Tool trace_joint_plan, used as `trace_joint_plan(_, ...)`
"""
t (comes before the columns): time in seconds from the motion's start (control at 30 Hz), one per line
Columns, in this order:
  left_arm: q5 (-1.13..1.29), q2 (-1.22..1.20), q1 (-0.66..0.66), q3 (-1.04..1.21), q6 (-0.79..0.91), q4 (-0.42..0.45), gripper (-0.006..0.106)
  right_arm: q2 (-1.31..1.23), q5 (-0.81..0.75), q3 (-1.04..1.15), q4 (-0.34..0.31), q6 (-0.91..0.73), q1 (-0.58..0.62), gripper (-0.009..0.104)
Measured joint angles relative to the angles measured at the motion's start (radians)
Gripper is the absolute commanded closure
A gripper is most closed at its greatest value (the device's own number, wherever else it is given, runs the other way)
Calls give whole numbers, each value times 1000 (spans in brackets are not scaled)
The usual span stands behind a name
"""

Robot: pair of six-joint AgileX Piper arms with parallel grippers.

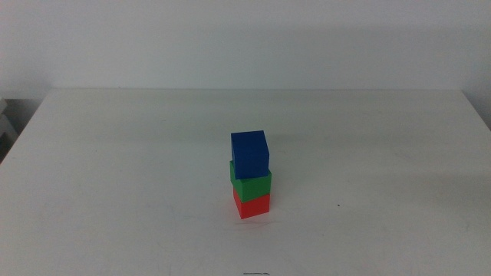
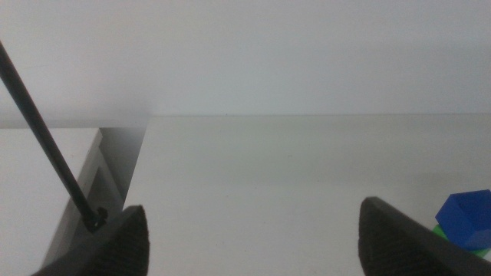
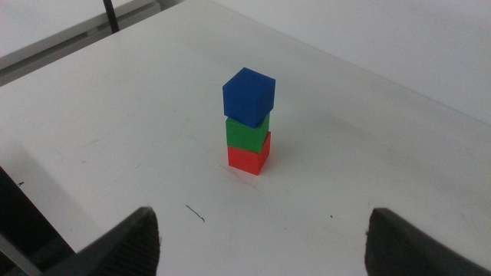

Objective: Stack red cubes first, then green, then blue cubes in a specific spot.

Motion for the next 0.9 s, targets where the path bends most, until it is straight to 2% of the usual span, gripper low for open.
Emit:
trace_joint_plan(0.2, -7, -41, 0, 3, 1, 0, 7, 0, 0, 5, -11, 0, 0, 11)
trace_joint_plan(0.33, -94, -120, 0, 71, 1, 0, 7, 0, -31, 57, -104, 0, 0, 11)
trace_joint_plan(0.4, -173, -174, 0, 156, 1, 0, 7, 0, -78, 114, -161, 0, 0, 11)
trace_joint_plan(0.47, -267, -237, 0, 250, 1, 0, 7, -3, -147, 185, -191, 0, 0, 11)
trace_joint_plan(0.6, -471, -343, 0, 459, 1, 0, 7, -29, -246, 308, -187, 0, -58, 11)
trace_joint_plan(0.73, -625, -419, 1, 657, 1, 0, 7, -99, -282, 413, -170, 0, -228, 11)
trace_joint_plan(0.9, -713, -487, 1, 833, 2, -4, 7, -234, -288, 512, -90, 0, -460, 11)
